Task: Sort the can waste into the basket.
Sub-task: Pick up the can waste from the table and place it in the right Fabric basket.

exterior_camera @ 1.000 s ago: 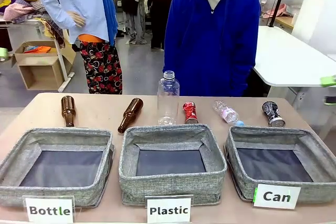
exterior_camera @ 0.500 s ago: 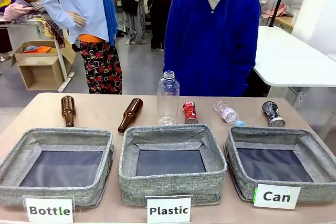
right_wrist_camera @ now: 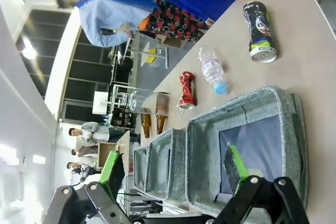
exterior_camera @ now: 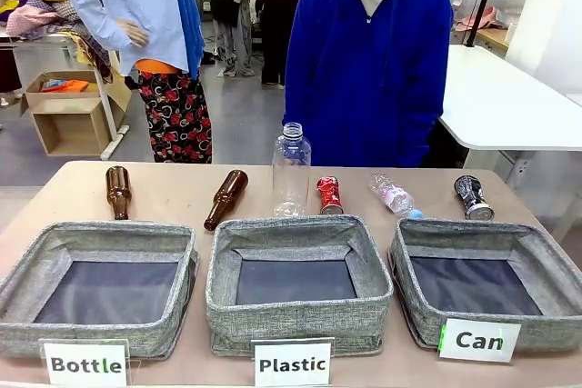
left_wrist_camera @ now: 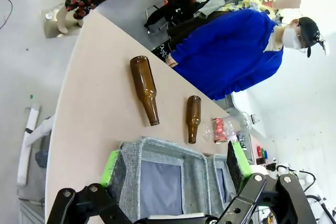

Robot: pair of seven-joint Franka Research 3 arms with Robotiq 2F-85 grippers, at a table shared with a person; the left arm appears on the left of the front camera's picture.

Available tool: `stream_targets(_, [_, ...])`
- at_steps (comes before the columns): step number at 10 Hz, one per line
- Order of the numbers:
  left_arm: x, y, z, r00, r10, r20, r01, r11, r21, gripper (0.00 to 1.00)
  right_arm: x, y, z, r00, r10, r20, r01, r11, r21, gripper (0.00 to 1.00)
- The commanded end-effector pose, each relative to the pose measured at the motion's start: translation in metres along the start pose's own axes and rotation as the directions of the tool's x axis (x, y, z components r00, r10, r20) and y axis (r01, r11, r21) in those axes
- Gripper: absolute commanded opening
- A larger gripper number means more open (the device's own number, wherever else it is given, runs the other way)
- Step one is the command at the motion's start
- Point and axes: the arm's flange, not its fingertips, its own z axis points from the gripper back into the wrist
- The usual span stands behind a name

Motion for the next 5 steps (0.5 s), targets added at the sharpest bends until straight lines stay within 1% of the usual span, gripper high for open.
stream_targets(1, [0.002,-0.004,0.002,1.000,-0.011,0.007,0.011,1.000,-0.019,1.00,0.001,0.004,0.004,1.000,0.016,0.007,-0.016,1.000,0.021,1.00])
stream_targets(3, [0.002,-0.004,0.002,1.000,-0.011,0.007,0.011,1.000,-0.019,1.00,-0.001,0.002,0.001,1.000,0.001,-0.004,-0.002,1.000,-0.001,1.00])
stream_targets(4, [0.002,-0.004,0.002,1.000,-0.011,0.007,0.011,1.000,-0.019,1.00,-0.002,0.024,-0.018,0.997,0.073,-0.002,-0.073,0.990,-0.119,1.00])
stream_targets(5, [0.002,-0.004,0.002,1.000,-0.011,0.007,0.011,1.000,-0.019,1.00,-0.001,0.050,-0.040,0.991,0.127,-0.046,-0.134,0.970,-0.203,1.00])
